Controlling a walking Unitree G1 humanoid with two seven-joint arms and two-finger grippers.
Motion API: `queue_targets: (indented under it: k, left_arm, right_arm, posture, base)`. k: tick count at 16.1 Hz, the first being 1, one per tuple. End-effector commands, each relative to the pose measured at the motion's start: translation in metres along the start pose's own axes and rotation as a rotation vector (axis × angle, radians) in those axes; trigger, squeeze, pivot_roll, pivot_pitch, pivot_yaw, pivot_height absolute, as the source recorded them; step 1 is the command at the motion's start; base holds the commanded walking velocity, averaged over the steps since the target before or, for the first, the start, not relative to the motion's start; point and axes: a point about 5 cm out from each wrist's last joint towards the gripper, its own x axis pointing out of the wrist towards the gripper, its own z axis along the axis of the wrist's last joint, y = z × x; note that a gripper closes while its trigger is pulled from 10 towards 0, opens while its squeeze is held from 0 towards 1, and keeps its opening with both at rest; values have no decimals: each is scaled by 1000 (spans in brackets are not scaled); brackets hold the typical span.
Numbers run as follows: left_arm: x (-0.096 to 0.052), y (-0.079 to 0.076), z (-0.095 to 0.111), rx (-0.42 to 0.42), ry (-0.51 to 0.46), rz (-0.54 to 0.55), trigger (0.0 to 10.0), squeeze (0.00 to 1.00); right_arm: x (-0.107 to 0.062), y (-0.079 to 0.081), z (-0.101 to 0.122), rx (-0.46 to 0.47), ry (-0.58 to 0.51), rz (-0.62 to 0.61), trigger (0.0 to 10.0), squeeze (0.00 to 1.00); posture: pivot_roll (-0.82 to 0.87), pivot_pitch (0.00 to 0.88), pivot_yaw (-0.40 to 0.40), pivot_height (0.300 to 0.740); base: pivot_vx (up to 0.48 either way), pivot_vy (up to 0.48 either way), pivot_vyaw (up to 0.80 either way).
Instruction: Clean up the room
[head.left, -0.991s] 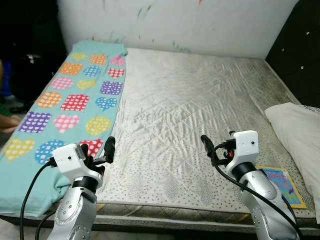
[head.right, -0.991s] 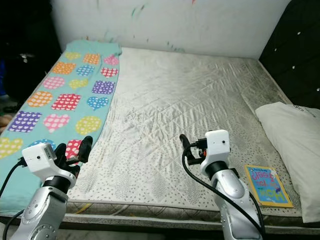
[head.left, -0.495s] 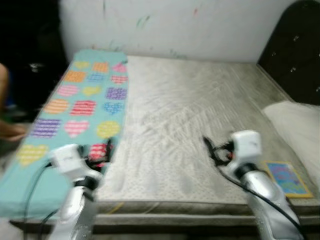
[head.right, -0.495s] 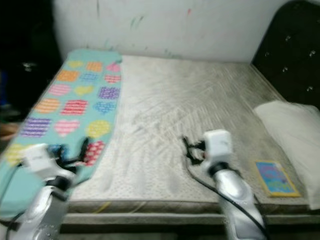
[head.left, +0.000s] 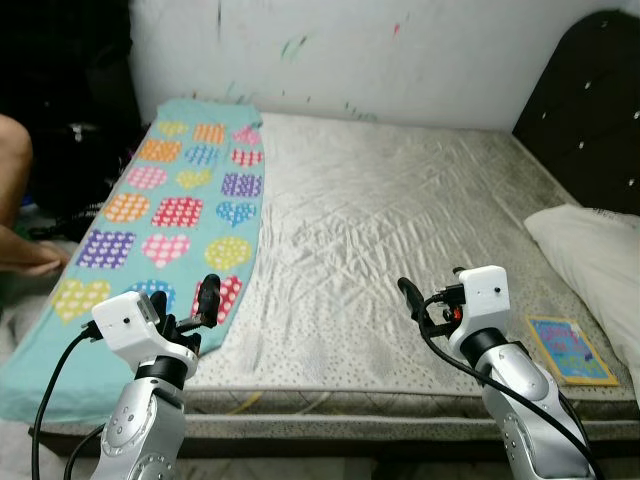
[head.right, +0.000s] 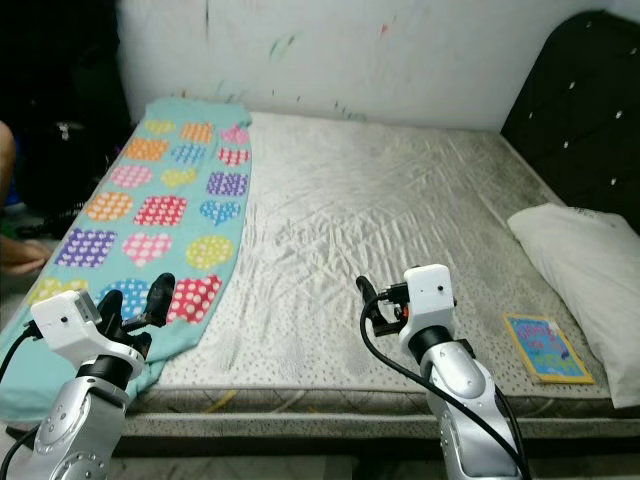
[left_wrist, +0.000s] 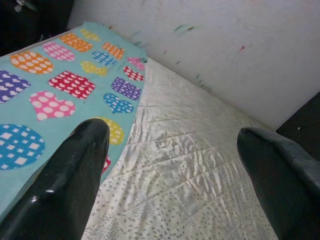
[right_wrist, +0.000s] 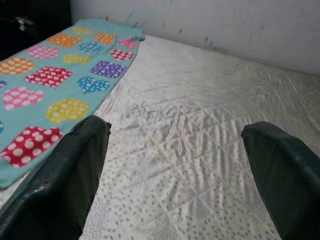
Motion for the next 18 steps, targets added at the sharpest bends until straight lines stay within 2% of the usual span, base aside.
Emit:
queue_targets:
  k: [1, 18]
  left_arm:
    - [1, -6, 1, -7, -9, -30, 10000, 0]
    - [3, -6, -1, 9, 15, -29, 10000, 0]
  right_arm:
    - [0, -6, 3, -13, -12, -17, 10000, 0]
    - [1, -7, 0, -20, -9, -20, 10000, 0]
  posture:
    - [-42, 32, -75, 740]
    - [-43, 32, -70, 740]
  base:
    - [270, 0, 0]
    - [269, 0, 0]
